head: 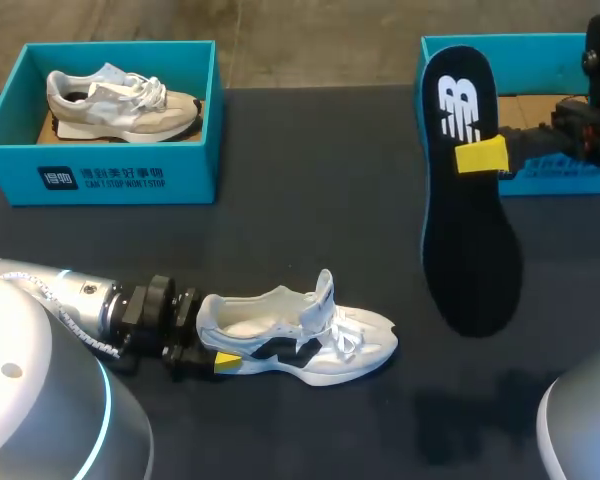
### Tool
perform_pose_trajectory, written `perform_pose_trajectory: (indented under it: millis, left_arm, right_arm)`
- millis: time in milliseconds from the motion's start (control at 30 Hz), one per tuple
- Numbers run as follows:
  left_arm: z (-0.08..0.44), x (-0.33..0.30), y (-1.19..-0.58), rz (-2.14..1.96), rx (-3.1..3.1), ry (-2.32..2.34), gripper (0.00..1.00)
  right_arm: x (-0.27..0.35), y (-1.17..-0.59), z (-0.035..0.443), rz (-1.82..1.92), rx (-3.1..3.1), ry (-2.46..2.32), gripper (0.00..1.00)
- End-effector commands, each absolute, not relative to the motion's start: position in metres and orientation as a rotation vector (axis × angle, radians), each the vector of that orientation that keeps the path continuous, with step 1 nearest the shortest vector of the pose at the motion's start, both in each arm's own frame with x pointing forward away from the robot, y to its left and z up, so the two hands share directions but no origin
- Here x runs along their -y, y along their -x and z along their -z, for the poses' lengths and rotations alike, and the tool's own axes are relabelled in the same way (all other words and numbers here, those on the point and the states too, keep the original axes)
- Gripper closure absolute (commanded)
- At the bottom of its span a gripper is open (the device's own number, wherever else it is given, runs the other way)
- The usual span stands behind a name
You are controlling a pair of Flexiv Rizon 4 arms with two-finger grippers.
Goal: Take the shoe out of the shoebox, open the shoe tongue, remove and reinsert the insole, then place the shoe into the shoebox
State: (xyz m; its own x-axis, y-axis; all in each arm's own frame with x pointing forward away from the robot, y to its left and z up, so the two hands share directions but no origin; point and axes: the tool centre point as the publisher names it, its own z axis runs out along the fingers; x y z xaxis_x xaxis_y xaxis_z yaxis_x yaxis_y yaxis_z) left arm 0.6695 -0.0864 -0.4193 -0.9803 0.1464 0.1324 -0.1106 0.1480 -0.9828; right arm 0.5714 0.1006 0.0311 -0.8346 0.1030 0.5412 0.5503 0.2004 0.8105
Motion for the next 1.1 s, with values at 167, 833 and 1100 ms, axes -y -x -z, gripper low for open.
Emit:
perform_pose_trajectory:
  millis: [167, 833, 1100]
  left_arm:
    - [0.421, 0.087, -0.669, -1.93, 2.225, 0.033, 1.0]
    - [0.421, 0.087, -0.669, -1.93, 2.225, 0.033, 1.0]
    - [0.421, 0.087, -0.669, -1.93, 2.225, 0.033, 1.0]
  right_arm:
    - [-0.105, -0.539, -0.031, 1.728, 2.054, 0.662, 1.0]
    - [-0.11, -0.524, -0.039, 1.788, 2.062, 0.73, 1.0]
    - [-0.11, -0.553, -0.035, 1.754, 2.065, 0.769, 1.0]
